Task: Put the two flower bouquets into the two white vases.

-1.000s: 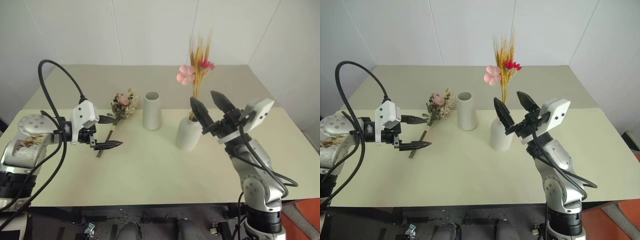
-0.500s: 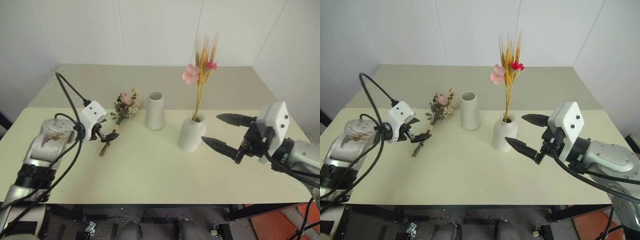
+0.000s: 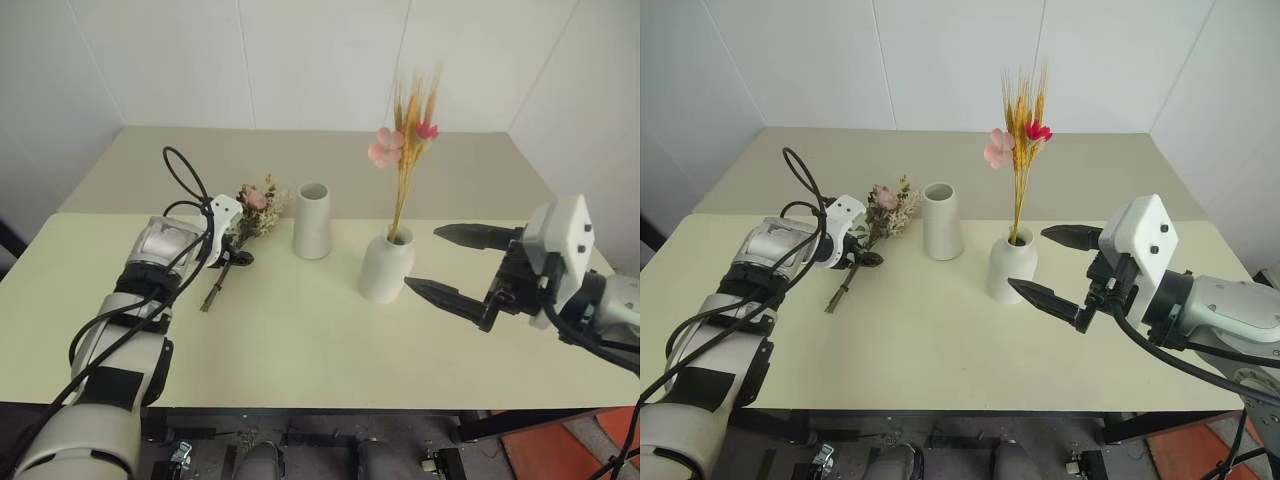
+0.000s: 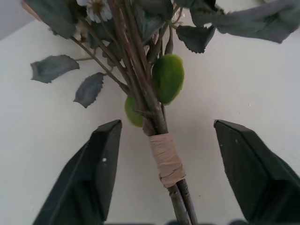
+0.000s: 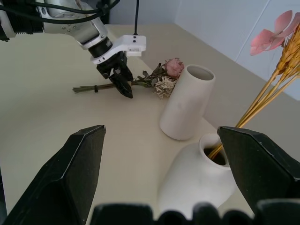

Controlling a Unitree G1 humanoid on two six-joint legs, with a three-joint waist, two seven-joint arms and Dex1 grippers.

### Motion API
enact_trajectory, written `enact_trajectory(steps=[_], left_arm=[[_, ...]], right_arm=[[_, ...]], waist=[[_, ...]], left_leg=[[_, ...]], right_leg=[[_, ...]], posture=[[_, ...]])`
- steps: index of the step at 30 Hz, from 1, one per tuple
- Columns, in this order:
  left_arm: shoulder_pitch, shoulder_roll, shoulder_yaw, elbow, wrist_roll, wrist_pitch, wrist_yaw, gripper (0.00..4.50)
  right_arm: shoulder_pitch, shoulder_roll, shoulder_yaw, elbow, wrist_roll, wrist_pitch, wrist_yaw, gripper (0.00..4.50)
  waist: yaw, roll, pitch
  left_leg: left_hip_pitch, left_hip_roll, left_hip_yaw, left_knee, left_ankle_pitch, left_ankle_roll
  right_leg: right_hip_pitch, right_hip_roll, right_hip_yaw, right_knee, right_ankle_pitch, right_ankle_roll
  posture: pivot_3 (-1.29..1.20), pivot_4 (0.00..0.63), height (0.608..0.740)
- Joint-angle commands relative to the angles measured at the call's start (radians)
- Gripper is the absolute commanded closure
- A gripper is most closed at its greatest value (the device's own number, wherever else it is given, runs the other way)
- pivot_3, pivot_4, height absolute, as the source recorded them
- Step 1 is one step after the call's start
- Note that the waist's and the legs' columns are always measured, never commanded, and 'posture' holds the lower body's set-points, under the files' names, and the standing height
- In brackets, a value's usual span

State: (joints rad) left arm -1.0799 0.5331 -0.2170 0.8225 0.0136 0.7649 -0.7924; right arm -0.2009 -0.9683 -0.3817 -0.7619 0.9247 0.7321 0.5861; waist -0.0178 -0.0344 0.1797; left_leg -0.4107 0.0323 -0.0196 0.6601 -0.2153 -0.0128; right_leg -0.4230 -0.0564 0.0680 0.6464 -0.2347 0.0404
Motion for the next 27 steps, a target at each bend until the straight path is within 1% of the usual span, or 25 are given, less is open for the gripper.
enact_trajectory(steps=[1, 4, 6, 7, 10, 14, 17, 18, 19, 21, 27], left_arm=[[-0.048, -0.016, 0.006, 0.064, 0.021, -0.039, 0.008, 2.57], [-0.069, -0.029, 0.028, 0.098, 0.031, -0.093, 0.067, 3.55], [-0.088, -0.040, 0.067, 0.124, 0.030, -0.148, 0.152, 4.21], [-0.095, -0.043, 0.082, 0.136, 0.032, -0.180, 0.191, 4.36], [-0.123, -0.059, 0.184, 0.155, -0.007, -0.315, 0.346, 4.36], [-0.171, -0.118, 0.440, 0.146, -0.196, -0.541, 0.461, 4.36], [-0.217, -0.161, 0.588, 0.161, -0.319, -0.663, 0.504, 4.36], [-0.233, -0.174, 0.625, 0.166, -0.358, -0.689, 0.488, 4.36], [-0.249, -0.190, 0.679, 0.166, -0.427, -0.692, 0.440, 4.36], [-0.278, -0.214, 0.746, 0.175, -0.517, -0.689, 0.364, 4.36], [-0.344, -0.275, 0.834, 0.237, -0.650, -0.724, 0.189, 4.36]], right_arm=[[0.006, -0.012, -0.047, -0.031, 0.003, 0.003, -0.020, 0.00], [0.016, -0.012, -0.051, -0.034, -0.002, -0.001, -0.028, 0.00], [0.021, -0.011, -0.052, -0.036, -0.001, -0.003, -0.032, 0.00], [0.024, -0.011, -0.053, -0.038, -0.003, -0.004, -0.032, 0.00], [0.042, -0.008, -0.065, -0.040, -0.003, -0.007, -0.030, 0.00], [0.071, -0.008, -0.085, -0.039, -0.006, -0.008, -0.031, 0.00], [0.091, 0.003, -0.097, -0.042, -0.013, -0.013, -0.041, 0.00], [0.099, 0.009, -0.097, -0.045, -0.018, -0.017, -0.047, 0.00], [0.109, 0.019, -0.095, -0.050, -0.029, -0.025, -0.053, 0.00], [0.125, 0.038, -0.088, -0.061, -0.044, -0.034, -0.068, 0.00], [0.180, 0.124, -0.069, -0.122, -0.089, -0.061, -0.121, 0.00]], waist=[[0.003, 0.000, 0.000], [0.003, 0.000, 0.000], [0.003, 0.000, 0.000], [0.003, 0.000, 0.000], [0.004, -0.001, 0.000], [0.007, -0.002, 0.001], [0.012, -0.002, 0.001], [0.012, -0.002, 0.001], [0.011, -0.002, 0.001], [0.009, -0.003, 0.001], [0.006, -0.003, 0.001]], left_leg=[[0.000, 0.000, 0.000, 0.000, 0.000, 0.000], [0.000, 0.000, 0.000, 0.000, 0.000, 0.000], [0.000, 0.000, 0.000, 0.000, 0.000, 0.000], [0.000, 0.000, 0.000, 0.000, 0.000, 0.000], [-0.001, 0.000, -0.001, 0.000, 0.000, 0.000], [-0.003, 0.000, -0.001, 0.001, 0.000, 0.000], [-0.004, -0.002, -0.002, 0.001, 0.000, 0.000], [-0.004, -0.002, -0.002, 0.001, 0.000, 0.000], [-0.004, -0.002, -0.002, 0.001, 0.000, 0.000], [-0.003, -0.002, -0.002, 0.001, 0.000, 0.000], [-0.003, -0.003, -0.002, 0.001, 0.000, 0.000]], right_leg=[[0.000, 0.000, 0.000, 0.000, 0.000, 0.000], [0.001, 0.000, 0.000, 0.000, 0.000, 0.000], [0.001, 0.000, 0.000, 0.000, 0.000, 0.000], [0.000, 0.000, 0.000, 0.000, 0.000, 0.000], [0.000, 0.000, 0.000, 0.000, 0.000, 0.001], [-0.001, -0.001, -0.001, 0.000, 0.001, 0.001], [-0.001, -0.002, -0.002, -0.001, 0.002, 0.002], [0.000, -0.003, -0.002, -0.002, 0.002, 0.002], [0.000, -0.003, -0.002, -0.002, 0.002, 0.002], [0.000, -0.003, -0.002, -0.002, 0.002, 0.002], [0.001, -0.003, -0.002, -0.001, 0.002, 0.002]], posture=[[0.00, 0.150, 0.740], [0.00, 0.150, 0.740], [0.00, 0.150, 0.740], [0.00, 0.150, 0.740], [0.00, 0.150, 0.740], [0.00, 0.150, 0.740], [0.00, 0.150, 0.740], [0.00, 0.150, 0.740], [0.00, 0.150, 0.740], [0.00, 0.150, 0.740], [0.00, 0.150, 0.740]])
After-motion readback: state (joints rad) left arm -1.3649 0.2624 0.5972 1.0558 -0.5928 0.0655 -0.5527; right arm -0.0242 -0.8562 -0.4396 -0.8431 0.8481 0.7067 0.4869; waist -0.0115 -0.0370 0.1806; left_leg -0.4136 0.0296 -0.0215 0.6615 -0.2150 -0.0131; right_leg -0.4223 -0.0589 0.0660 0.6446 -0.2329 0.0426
